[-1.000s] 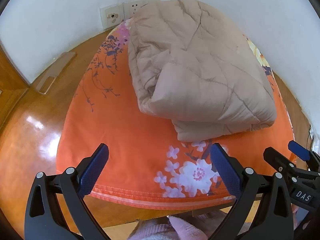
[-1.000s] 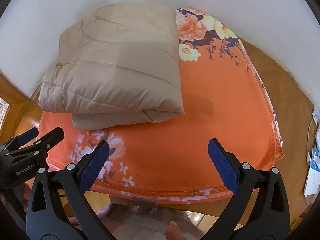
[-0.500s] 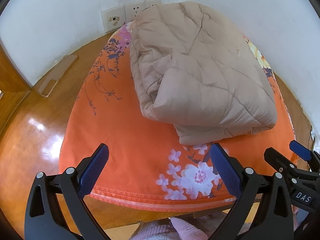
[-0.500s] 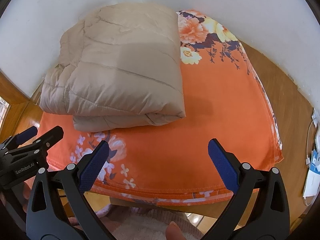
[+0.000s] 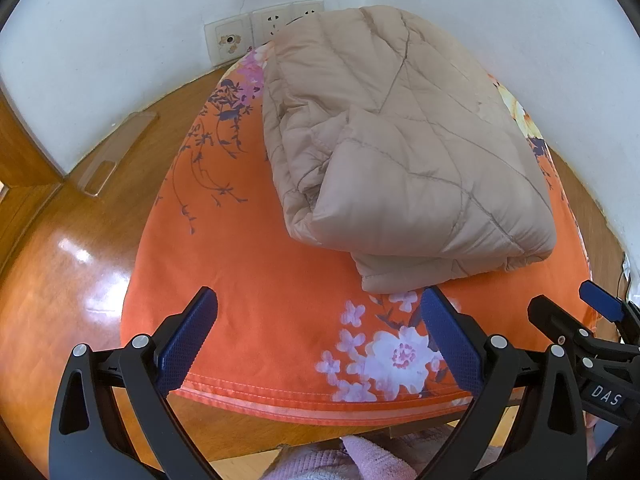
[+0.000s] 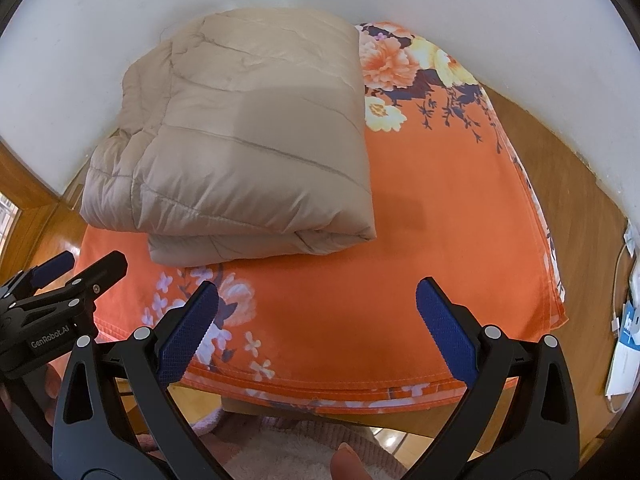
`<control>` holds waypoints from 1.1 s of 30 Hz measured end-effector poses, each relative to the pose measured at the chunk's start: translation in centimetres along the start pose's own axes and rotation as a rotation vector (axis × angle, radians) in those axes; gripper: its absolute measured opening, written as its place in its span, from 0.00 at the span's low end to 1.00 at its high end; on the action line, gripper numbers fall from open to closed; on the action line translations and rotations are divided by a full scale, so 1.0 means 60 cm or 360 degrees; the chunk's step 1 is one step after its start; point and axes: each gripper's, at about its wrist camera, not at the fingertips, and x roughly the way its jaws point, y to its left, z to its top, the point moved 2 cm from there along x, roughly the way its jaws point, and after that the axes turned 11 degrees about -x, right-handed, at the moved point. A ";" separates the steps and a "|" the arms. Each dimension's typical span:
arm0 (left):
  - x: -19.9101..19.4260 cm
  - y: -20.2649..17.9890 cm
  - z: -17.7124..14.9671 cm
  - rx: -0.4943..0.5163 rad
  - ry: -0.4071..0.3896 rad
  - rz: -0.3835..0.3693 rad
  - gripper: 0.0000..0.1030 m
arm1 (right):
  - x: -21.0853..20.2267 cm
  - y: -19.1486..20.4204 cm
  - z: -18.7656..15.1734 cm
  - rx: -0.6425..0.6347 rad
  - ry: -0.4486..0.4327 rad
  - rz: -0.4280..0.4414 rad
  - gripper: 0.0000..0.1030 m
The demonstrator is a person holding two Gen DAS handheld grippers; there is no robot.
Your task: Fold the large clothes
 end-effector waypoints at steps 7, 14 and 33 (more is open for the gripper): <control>-0.002 -0.001 0.000 -0.0002 -0.0013 0.0005 0.95 | 0.000 0.000 0.000 -0.0002 -0.0001 0.0002 0.96; -0.001 0.002 0.001 0.0002 -0.0011 0.0004 0.95 | 0.000 0.001 0.002 -0.0004 -0.0003 0.0000 0.96; -0.001 0.000 0.001 -0.0013 -0.0009 0.0010 0.95 | 0.001 0.003 0.000 -0.0006 -0.0002 0.0002 0.96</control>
